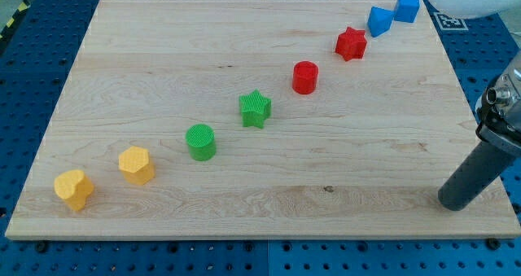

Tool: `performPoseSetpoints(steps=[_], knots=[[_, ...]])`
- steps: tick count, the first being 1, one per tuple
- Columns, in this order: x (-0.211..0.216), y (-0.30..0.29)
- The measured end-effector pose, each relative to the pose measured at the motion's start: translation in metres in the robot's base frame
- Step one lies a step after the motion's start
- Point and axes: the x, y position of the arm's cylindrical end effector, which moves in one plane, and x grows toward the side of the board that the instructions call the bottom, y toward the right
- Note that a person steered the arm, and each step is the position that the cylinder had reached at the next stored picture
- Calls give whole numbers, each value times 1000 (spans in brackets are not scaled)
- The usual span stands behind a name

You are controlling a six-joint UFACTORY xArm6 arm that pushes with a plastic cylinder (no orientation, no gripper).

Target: Slide the yellow heart to the bottom of the yellow hexagon

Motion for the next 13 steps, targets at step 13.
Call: performPoseSetpoints(steps=[13], knots=[[30,-311]])
